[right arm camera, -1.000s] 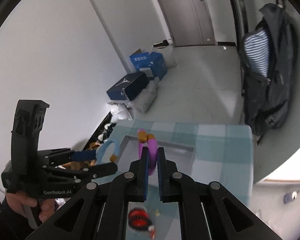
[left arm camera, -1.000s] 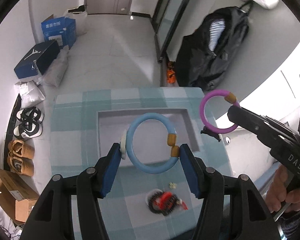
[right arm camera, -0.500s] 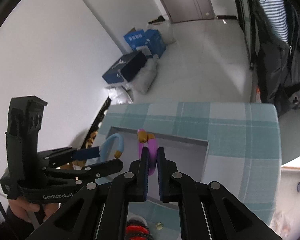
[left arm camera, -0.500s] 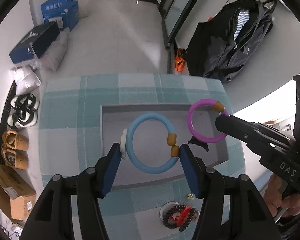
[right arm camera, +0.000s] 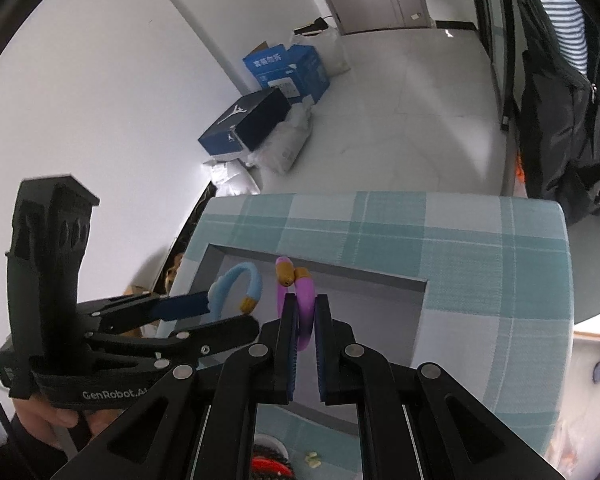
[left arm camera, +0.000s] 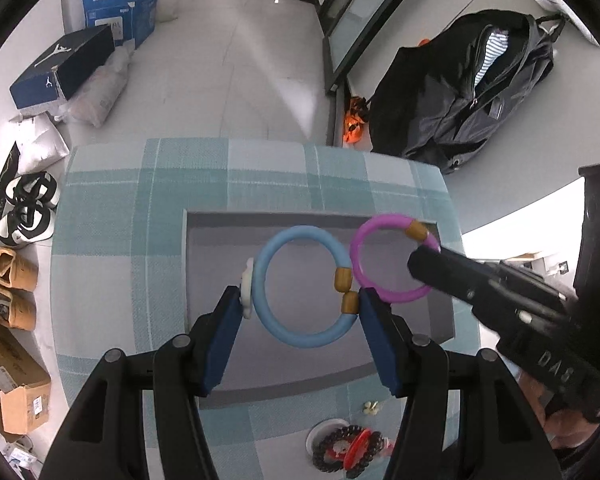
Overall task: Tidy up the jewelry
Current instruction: 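Carry both bangles into the grey box and open both grippers, then withdraw both tools from the box back toward the jewelry pile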
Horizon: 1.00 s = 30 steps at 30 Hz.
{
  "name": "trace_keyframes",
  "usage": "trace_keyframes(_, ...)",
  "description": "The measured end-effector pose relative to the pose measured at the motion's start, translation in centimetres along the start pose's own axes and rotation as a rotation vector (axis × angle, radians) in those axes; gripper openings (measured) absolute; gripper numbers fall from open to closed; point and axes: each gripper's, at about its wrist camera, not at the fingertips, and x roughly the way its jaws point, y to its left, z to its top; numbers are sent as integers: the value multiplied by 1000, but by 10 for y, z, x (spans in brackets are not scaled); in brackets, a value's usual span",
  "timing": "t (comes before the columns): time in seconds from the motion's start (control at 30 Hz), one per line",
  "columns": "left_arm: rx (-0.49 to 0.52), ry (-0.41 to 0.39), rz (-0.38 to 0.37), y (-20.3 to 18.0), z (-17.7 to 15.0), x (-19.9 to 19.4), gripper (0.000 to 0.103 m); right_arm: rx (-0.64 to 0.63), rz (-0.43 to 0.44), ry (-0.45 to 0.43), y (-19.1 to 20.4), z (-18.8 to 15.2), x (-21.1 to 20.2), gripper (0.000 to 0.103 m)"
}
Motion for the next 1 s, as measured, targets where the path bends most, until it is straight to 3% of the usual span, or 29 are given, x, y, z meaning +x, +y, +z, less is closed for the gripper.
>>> trace_keyframes(0.13, -28, -35, -30, 4, 4, -6, 56, -22, -15, -17, 3, -1, -2, 10)
trace_keyframes(0.2, -38, -38, -44, 6, 4, -8, 64, -28, -5, -28, 4, 0, -6, 13)
trace_keyframes(0.27, -37, -71, -41, 8, 3, -12, 76, -22, -3, -54, 3, 0, -13, 32)
trace_keyframes(0.33, -39, -95, -33, 11, 1, -18, 76, -22, -5, -90, 3, -1, -22, 43)
trace_keyframes(0.4, -44, -120, 3, 11, -3, -25, 76, -23, -1, -117, 2, -2, -31, 47)
trace_keyframes(0.47, -28, -158, 26, 7, -7, -32, 76, -26, 0, -137, 2, -5, -40, 68)
trace_keyframes(0.57, -7, -204, 56, -1, -17, -42, 76, -26, -31, -172, 2, -10, -52, 82)
trace_keyframes(0.7, 67, -280, 170, -19, -38, -51, 77, -26, -41, -202, 3, -21, -68, 87)
trace_keyframes(0.83, 78, -315, 210, -27, -56, -59, 77, -44, -73, -250, 7, -35, -86, 100)
trace_keyframes(0.93, 97, -353, 254, -34, -69, -69, 79, -66, -70, -286, 12, -47, -102, 100)
trace_keyframes(1.0, 116, -378, 287, -39, -78, -73, 86, -79, -70, -303, 13, -56, -110, 100)
